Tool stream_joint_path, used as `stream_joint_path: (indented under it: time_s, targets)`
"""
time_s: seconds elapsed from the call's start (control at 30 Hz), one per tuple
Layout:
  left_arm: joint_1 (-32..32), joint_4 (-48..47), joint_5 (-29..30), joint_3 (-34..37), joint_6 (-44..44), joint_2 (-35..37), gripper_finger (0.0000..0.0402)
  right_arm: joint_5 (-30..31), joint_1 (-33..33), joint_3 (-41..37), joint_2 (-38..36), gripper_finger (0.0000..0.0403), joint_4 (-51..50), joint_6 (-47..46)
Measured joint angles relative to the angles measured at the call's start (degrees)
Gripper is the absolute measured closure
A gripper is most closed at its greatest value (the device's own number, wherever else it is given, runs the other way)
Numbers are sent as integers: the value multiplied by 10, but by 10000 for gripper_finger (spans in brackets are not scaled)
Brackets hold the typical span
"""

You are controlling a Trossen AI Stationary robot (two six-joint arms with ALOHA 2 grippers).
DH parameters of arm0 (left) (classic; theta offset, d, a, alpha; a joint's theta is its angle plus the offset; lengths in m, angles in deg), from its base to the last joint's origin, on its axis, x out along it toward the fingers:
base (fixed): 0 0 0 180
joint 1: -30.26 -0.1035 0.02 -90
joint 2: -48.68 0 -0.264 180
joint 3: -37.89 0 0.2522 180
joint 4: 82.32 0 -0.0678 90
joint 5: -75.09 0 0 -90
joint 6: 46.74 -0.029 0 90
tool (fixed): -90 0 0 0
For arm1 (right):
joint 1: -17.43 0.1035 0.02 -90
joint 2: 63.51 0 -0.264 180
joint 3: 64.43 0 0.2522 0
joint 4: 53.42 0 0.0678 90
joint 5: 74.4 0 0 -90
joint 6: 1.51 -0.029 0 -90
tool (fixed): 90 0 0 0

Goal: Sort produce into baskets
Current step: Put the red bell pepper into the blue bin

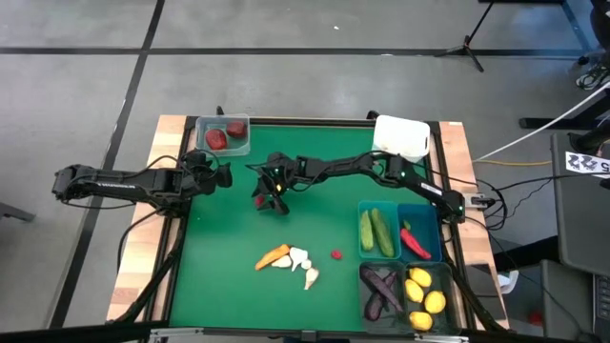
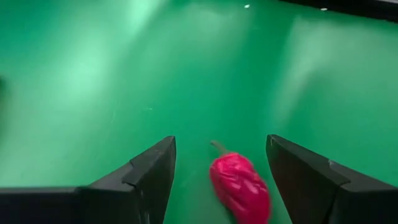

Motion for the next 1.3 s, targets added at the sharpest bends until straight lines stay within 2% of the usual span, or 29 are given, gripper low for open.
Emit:
stream_joint_path:
  time_s: [0.63,1.13,1.3]
  targets:
    - [0,0,0,0,1,0,57,-6,-13,2,25,159,5,-37]
    - [0,0,0,0,1,0,57,2,-12,2,26,292,-1,-38]
    - [0,0,0,0,1,0,57,-2,-12,1,24,320,-5,-54]
